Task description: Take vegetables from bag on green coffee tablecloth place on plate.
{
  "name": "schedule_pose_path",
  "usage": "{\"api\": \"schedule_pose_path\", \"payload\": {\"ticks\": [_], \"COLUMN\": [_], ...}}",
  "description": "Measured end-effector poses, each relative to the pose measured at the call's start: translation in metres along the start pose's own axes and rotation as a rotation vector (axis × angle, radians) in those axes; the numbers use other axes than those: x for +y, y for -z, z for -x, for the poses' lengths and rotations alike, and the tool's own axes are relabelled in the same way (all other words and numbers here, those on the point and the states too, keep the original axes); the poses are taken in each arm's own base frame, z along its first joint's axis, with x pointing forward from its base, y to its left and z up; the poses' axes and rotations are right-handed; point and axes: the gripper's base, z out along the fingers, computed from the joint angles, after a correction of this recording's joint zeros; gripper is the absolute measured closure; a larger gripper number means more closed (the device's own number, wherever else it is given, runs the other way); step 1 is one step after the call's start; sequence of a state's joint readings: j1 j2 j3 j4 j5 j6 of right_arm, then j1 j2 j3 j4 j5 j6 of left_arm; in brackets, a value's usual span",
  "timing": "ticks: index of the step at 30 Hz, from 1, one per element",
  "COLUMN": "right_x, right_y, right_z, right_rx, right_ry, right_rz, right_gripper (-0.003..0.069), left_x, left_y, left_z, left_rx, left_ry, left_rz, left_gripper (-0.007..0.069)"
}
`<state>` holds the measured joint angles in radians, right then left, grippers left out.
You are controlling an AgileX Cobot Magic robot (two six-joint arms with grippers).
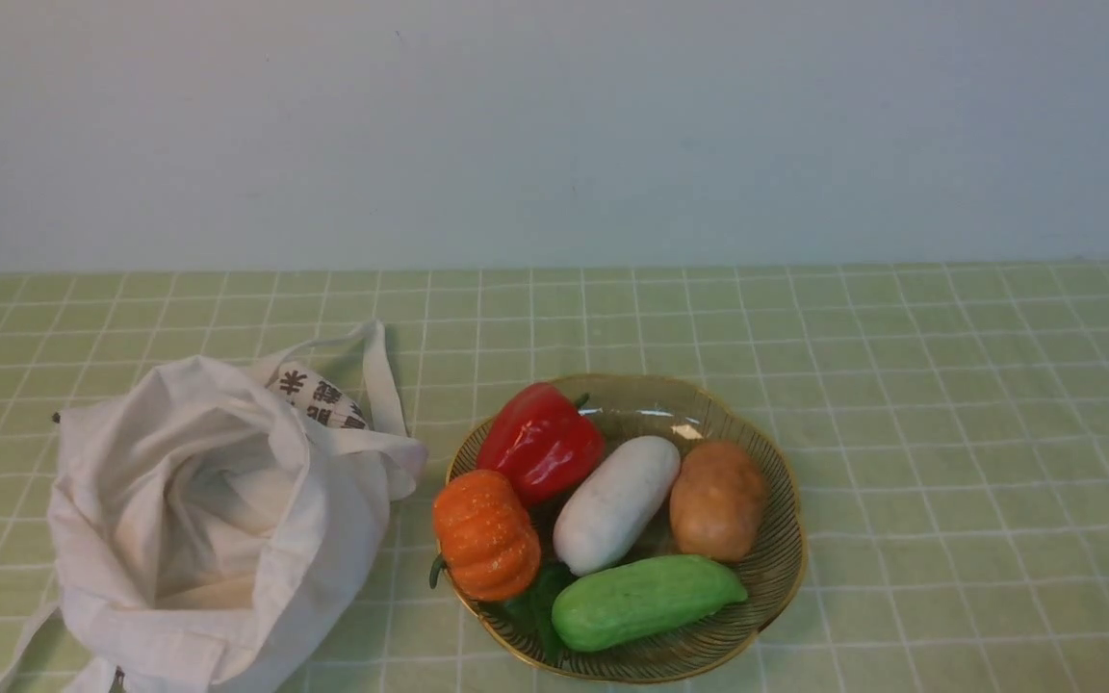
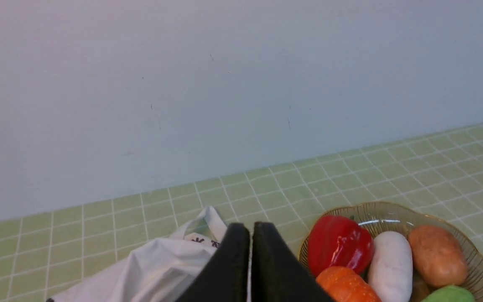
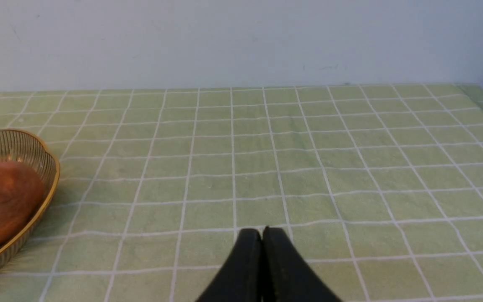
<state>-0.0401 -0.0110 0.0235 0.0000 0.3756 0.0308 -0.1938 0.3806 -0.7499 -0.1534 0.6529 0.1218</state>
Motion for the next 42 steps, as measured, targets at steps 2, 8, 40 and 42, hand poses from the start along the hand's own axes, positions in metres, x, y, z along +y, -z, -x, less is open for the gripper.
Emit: {"api": "schedule_pose_path", "payload": {"ticks": [2, 8, 40, 42], "right_x": [0.0, 0.0, 0.0, 0.0], "right_y": [0.0, 0.0, 0.0, 0.0], "right_z": [0.0, 0.0, 0.0, 0.0], "right_rx": [0.0, 0.0, 0.001, 0.001], "right_ry": [0.0, 0.0, 0.0, 0.0], "right_rz": [0.0, 0.0, 0.0, 0.0], "right_gripper": [0.0675, 0.0675, 0.0675, 0.0675], "left_x": [0.0, 0.0, 0.019, 0.019], "left_y": [0.003, 0.003, -0.033, -0.033], "left_z": [0.0, 0.0, -0.203, -0.203], "left_rx": [-0.011, -0.011, 0.116, 0.117], "left_ry": [-0.003, -0.049, 0.037, 0.037], "left_rz": [0.001, 0.001, 0.252, 0.252], "left_gripper": [0.0629, 0.0629, 0.0629, 0.0629]}}
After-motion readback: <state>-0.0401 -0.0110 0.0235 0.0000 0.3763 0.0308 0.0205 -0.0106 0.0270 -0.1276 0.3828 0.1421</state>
